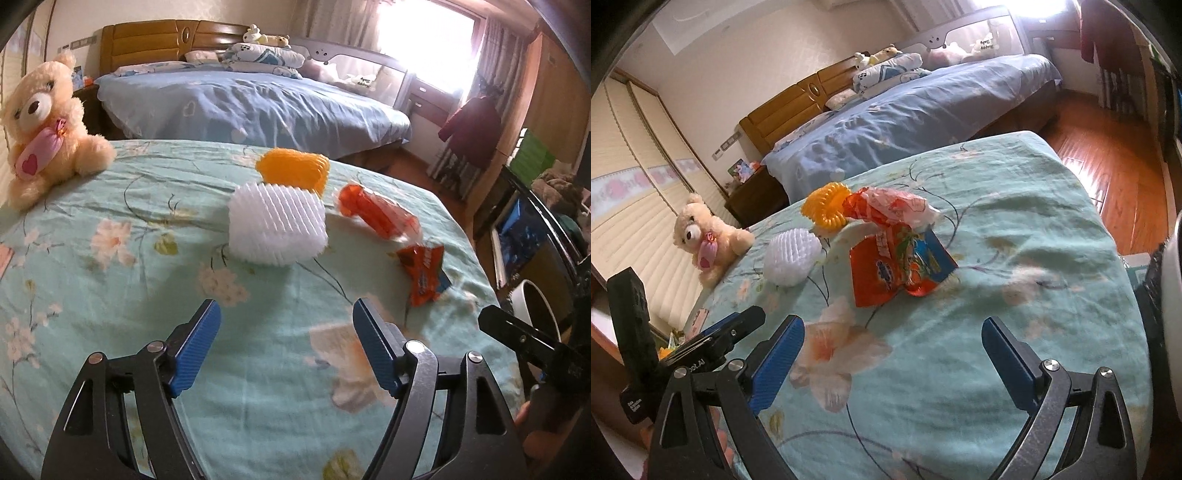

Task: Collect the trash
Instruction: 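Move both open tools back over the remaining trash on the bed, then grasp the white foam net with the left tool while the right tool grasps the orange snack packet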

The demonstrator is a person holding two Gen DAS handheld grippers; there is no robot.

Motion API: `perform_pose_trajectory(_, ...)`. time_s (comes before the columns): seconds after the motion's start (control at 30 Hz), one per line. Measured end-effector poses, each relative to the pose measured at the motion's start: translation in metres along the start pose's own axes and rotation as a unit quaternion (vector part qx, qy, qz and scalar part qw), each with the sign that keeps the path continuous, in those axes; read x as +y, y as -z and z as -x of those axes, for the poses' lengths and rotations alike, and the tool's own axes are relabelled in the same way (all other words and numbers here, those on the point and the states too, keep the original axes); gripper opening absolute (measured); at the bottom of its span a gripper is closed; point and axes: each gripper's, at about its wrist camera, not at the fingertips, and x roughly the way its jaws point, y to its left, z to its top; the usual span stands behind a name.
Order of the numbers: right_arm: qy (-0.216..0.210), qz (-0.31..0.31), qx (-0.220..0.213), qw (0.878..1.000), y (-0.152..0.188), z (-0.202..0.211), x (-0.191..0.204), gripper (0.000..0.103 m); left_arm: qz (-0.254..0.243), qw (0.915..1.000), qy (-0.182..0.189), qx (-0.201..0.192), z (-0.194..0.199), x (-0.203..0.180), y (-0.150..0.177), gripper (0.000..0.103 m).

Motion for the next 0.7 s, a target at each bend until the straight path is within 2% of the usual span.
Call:
perform_pose_trajectory(0.1, 0.006, 0.004, 0.0, 1.0, -0.008, -0.01, 0.001, 0.098, 0.001, 1.0, 0.002, 0.0, -0.009, 0.004, -0.01, 0.078)
perform_pose_trajectory(0.23, 0.004, -0.003, 0.008, 1.0, -0.017, -0.027, -0.002, 0.098, 0.008, 0.9999, 0.004, -0.005, -0.021, 0.012, -0.026, 0.086)
perform_pose_trajectory(0.37, 0.008, -0.003, 0.022, 1.0, -0.022, -0.046, -0.002, 0.098, 0.019, 0.9998, 0.008, 0.002, -0.038, 0.019, -0.04, 0.087)
perform_pose_trajectory(0.53, 0.013, 0.001, 0.034, 0.999, -0.026, -0.061, 0.0, 0.098, 0.016, 0.9997, 0.012, 0.012, -0.056, 0.018, -0.048, 0.087)
perform_pose_trajectory(0.63, 0.02, 0.007, 0.036, 0.999, -0.026, -0.065, 0.003, 0.096, 0.004, 1.0, 0.004, 0.004, -0.061, 0.012, -0.05, 0.087)
perform_pose_trajectory(0.67, 0.024, 0.009, 0.035, 0.999, -0.027, -0.065, 0.004, 0.094, -0.003, 1.0, -0.004, 0.002, -0.063, 0.009, -0.05, 0.084)
perform_pose_trajectory(0.7, 0.03, 0.013, 0.034, 0.999, -0.026, -0.065, 0.005, 0.088, -0.007, 1.0, -0.006, 0.0, -0.063, 0.008, -0.051, 0.078)
